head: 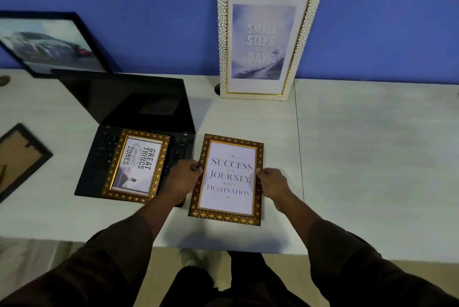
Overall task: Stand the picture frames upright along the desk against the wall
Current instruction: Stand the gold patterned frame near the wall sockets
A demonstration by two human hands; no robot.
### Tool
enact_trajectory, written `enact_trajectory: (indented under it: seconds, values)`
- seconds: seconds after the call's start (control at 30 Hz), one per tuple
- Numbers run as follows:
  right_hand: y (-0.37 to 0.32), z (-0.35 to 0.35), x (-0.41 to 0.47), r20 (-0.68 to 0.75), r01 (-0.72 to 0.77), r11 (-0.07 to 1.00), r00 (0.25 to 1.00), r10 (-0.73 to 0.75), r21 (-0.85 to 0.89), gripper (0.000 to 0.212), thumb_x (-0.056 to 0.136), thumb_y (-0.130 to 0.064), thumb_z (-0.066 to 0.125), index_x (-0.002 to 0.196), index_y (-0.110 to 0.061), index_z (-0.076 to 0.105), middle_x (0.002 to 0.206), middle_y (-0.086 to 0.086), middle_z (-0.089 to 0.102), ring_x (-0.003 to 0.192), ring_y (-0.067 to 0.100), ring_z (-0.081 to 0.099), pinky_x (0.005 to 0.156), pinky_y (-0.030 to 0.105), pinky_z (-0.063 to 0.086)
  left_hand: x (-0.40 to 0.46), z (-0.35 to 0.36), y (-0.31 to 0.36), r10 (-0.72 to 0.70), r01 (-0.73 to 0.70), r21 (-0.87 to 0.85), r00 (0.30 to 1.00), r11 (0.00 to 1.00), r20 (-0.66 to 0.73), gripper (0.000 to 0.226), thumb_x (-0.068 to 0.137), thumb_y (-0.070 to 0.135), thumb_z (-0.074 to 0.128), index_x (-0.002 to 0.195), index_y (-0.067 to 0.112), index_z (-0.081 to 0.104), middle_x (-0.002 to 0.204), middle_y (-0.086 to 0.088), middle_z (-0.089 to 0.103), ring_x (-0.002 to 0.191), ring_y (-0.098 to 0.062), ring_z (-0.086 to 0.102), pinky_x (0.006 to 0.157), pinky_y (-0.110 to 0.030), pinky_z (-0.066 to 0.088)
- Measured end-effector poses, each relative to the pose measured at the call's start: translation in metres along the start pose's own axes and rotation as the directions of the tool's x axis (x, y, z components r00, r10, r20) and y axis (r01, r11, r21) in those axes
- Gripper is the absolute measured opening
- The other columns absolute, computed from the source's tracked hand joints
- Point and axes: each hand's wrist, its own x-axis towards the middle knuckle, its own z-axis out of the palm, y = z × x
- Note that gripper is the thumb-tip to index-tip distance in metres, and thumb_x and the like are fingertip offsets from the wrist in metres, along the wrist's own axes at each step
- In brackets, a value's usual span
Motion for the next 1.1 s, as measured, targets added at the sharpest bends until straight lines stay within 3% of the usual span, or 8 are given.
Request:
enact_trajectory:
  seconds: [0.13, 0.3, 0.47, 0.63, 0.73, 0.87, 1.03, 1.1]
  values:
    - [-0.024, 0.015, -0.028, -0.017, 0.143, 0.986, 0.989, -0.145, -0.082, 0.042, 0.101, -0.04, 0.05, 0.071, -0.011, 0.056, 0.075, 0.008, 0.062, 0.07, 0.026, 0.058, 0.079, 0.045, 0.058, -0.029, -0.03, -0.018, 0.052, -0.058, -0.078, 0.995, 0.995, -0.084, 0.011, 0.095, 0.019, 0.062, 0.086, 0.016, 0.067, 0.091, -0.011, 0.071, 0.071, -0.024, 0.061, 0.069, -0.035, 0.051]
    - [-0.049, 0.07, -0.08, 0.013, 0.3, 0.941, 0.953, -0.302, -0.154, 0.036, 0.098, -0.035, 0.052, 0.067, -0.019, 0.057, 0.074, 0.007, 0.063, 0.069, 0.025, 0.057, 0.071, 0.037, 0.05, -0.073, -0.09, -0.08, 0.04, -0.082, -0.255, 0.985, 0.963, -0.168, 0.014, 0.089, 0.015, 0.065, 0.077, 0.021, 0.07, 0.091, -0.017, 0.075, 0.081, -0.036, 0.071, 0.08, -0.056, 0.06]
    - [-0.071, 0.129, -0.132, 0.074, 0.4, 0.9, 0.916, -0.393, -0.172, 0.032, 0.095, -0.046, 0.056, 0.094, -0.019, 0.072, 0.101, 0.013, 0.073, 0.095, 0.032, 0.069, 0.092, 0.049, 0.058, -0.123, -0.148, -0.131, 0.057, -0.158, -0.367, 0.961, 0.917, -0.271, 0.014, 0.092, 0.013, 0.064, 0.102, 0.01, 0.073, 0.099, -0.012, 0.076, 0.092, -0.031, 0.074, 0.085, -0.049, 0.061]
    - [-0.107, 0.2, -0.192, 0.184, 0.573, 0.792, 0.819, -0.543, -0.211, 0.036, 0.103, -0.04, 0.048, 0.106, -0.01, 0.069, 0.097, 0.006, 0.07, 0.083, 0.019, 0.066, 0.073, 0.032, 0.054, -0.169, -0.217, -0.187, 0.031, -0.211, -0.42, 0.918, 0.882, -0.396, 0.012, 0.09, 0.015, 0.065, 0.097, 0.011, 0.073, 0.091, -0.011, 0.077, 0.085, -0.03, 0.075, 0.083, -0.048, 0.062]
    - [-0.128, 0.236, -0.22, 0.231, 0.647, 0.737, 0.76, -0.607, -0.194, 0.036, 0.104, -0.038, 0.048, 0.12, -0.013, 0.069, 0.114, 0.01, 0.073, 0.099, 0.027, 0.069, 0.093, 0.047, 0.056, -0.189, -0.254, -0.209, 0.019, -0.239, -0.419, 0.885, 0.876, -0.464, 0.012, 0.088, 0.021, 0.066, 0.096, 0.015, 0.073, 0.089, -0.01, 0.077, 0.083, -0.03, 0.075, 0.084, -0.05, 0.061]
    - [-0.162, 0.28, -0.249, 0.283, 0.721, 0.658, 0.691, -0.665, -0.216, 0.033, 0.104, -0.034, 0.048, 0.101, -0.009, 0.07, 0.1, 0.011, 0.073, 0.094, 0.03, 0.069, 0.091, 0.053, 0.056, -0.209, -0.302, -0.227, -0.008, -0.289, -0.431, 0.823, 0.855, -0.568, 0.011, 0.088, 0.018, 0.068, 0.083, 0.027, 0.071, 0.084, -0.006, 0.075, 0.079, -0.028, 0.071, 0.084, -0.043, 0.06]
    - [-0.215, 0.327, -0.259, 0.325, 0.769, 0.598, 0.638, -0.699, -0.224, 0.033, 0.102, -0.038, 0.051, 0.085, -0.016, 0.069, 0.085, 0.003, 0.069, 0.08, 0.022, 0.065, 0.071, 0.034, 0.05, -0.213, -0.353, -0.242, -0.03, -0.309, -0.409, 0.767, 0.859, -0.641, 0.005, 0.088, 0.017, 0.07, 0.091, 0.017, 0.074, 0.082, -0.001, 0.072, 0.076, -0.023, 0.068, 0.077, -0.037, 0.058]
    - [-0.232, 0.347, -0.257, 0.333, 0.793, 0.561, 0.608, -0.72, -0.235, 0.034, 0.101, -0.039, 0.052, 0.088, -0.015, 0.072, 0.087, 0.004, 0.072, 0.082, 0.022, 0.068, 0.073, 0.034, 0.052, -0.208, -0.37, -0.247, -0.049, -0.302, -0.405, 0.748, 0.863, -0.662, 0.008, 0.089, 0.017, 0.07, 0.094, 0.013, 0.074, 0.08, 0.0, 0.071, 0.075, -0.023, 0.068, 0.072, -0.034, 0.059]
